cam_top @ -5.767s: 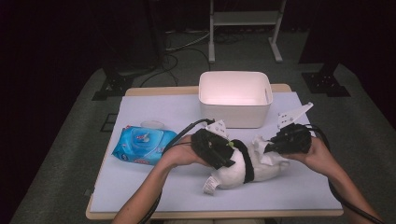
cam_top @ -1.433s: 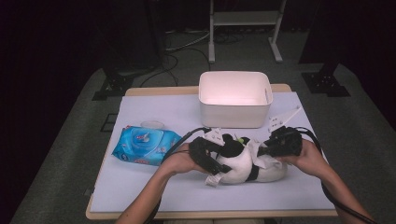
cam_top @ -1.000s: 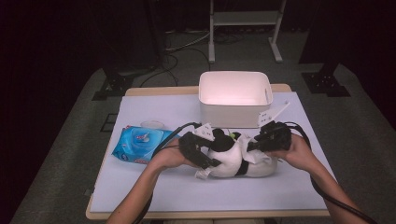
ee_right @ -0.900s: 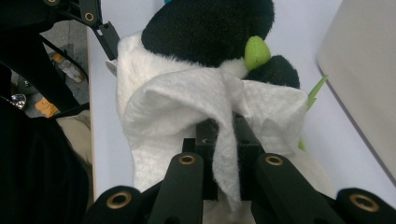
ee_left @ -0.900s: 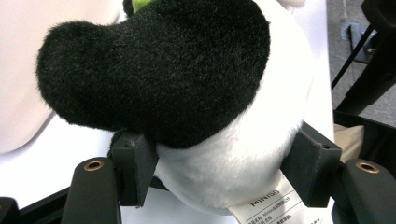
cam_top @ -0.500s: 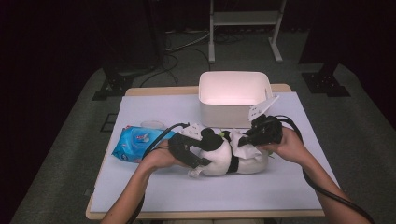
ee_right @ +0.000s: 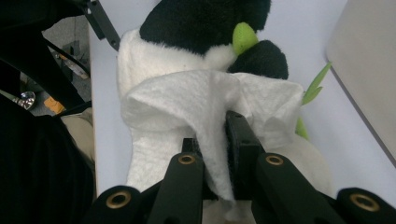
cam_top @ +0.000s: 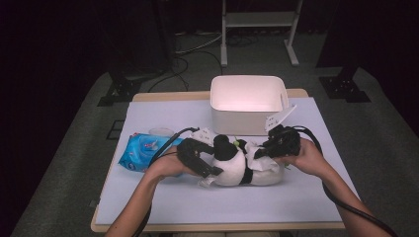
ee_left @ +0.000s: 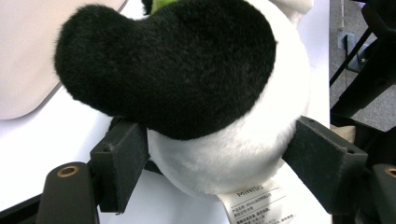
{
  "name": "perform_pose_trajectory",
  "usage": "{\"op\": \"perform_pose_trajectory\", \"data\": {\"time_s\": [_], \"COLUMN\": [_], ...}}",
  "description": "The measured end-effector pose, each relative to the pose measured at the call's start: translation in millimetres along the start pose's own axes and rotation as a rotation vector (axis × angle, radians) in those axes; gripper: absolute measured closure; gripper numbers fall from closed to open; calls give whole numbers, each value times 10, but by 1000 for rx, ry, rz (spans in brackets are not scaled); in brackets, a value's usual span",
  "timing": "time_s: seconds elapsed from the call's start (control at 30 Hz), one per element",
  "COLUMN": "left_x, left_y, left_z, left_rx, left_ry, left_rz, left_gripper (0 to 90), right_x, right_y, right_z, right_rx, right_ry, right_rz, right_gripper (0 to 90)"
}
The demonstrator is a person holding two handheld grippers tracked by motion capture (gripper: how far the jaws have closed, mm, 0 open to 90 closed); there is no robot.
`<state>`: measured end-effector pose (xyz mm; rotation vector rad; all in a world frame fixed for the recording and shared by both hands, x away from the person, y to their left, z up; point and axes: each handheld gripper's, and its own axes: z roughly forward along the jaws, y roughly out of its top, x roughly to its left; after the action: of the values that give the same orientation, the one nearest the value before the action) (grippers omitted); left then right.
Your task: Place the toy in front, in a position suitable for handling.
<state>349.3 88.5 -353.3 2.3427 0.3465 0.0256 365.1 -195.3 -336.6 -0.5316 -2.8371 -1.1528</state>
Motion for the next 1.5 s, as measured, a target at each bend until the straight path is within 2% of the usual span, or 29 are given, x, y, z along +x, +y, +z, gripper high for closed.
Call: {"op": "perform_pose_trajectory", "data": {"time_s": [0.23,0.5,0.73,1.1,1.27,1.37,1.5], "left_x": [8,8,-28,-54,-79,-87,-81], "left_y": [44,119,263,445,498,493,450], "left_z": [-87,-173,-142,-87,-15,5,21], "left_rx": [-9,-26,-33,-10,18,29,26], "left_ry": [11,37,46,39,33,22,9], "left_rz": [-12,4,33,73,98,92,79], "left_gripper": [223,222,207,211,243,259,270], "right_x": [56,92,105,130,154,167,203], "right_y": [4,3,-11,-23,-32,-30,18], "right_z": [41,70,82,100,104,104,39], "right_rx": [11,11,8,10,13,18,23], "right_ry": [11,27,32,46,53,53,15], "right_rz": [-14,-16,-25,-29,-30,-34,-52], "right_gripper": [838,839,839,839,839,839,839]}}
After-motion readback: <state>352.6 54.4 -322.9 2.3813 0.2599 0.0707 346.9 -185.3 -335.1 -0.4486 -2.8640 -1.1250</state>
